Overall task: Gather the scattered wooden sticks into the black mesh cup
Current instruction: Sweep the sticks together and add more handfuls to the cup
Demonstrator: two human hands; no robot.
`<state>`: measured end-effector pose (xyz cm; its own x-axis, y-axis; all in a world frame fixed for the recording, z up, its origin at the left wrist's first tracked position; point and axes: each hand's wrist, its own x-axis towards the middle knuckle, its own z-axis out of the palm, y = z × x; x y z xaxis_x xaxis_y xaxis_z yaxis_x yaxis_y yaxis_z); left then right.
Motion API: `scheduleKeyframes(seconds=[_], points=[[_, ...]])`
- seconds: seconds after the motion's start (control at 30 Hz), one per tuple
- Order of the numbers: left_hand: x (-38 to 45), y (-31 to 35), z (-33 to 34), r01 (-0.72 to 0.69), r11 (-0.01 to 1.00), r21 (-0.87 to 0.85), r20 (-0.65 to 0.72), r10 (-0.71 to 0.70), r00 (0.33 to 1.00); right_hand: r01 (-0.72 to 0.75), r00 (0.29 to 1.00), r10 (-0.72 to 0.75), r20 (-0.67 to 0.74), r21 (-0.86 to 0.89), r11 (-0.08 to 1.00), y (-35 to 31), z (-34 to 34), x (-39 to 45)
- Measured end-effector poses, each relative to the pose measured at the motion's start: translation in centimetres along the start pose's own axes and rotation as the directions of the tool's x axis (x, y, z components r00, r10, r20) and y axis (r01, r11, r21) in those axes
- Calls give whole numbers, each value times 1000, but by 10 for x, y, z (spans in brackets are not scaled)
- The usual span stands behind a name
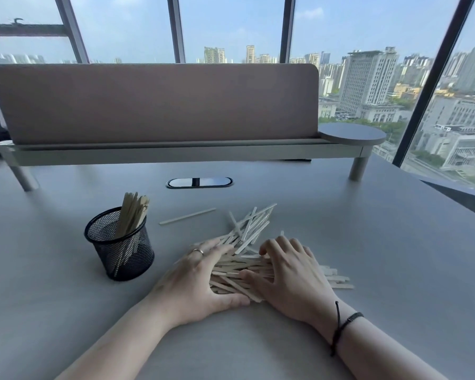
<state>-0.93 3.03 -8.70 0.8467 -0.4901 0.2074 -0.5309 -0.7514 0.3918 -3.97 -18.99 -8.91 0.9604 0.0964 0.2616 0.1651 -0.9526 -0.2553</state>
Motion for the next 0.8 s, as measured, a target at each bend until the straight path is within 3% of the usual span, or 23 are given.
scheduleKeyframes(seconds=[0.23,0.47,0.8], points=[[0,0,1,-44,998,-35,-56,42,998,65,997,-65,31,-1,998,1,-2,3],[1,0,4,-73,993,94,-47,77,996,101,994,-101,31,-7,995,-1,-2,8],[3,3,2,-74,988,137,-63,84,995,191,981,-190,-34,52,980,1,-2,12]])
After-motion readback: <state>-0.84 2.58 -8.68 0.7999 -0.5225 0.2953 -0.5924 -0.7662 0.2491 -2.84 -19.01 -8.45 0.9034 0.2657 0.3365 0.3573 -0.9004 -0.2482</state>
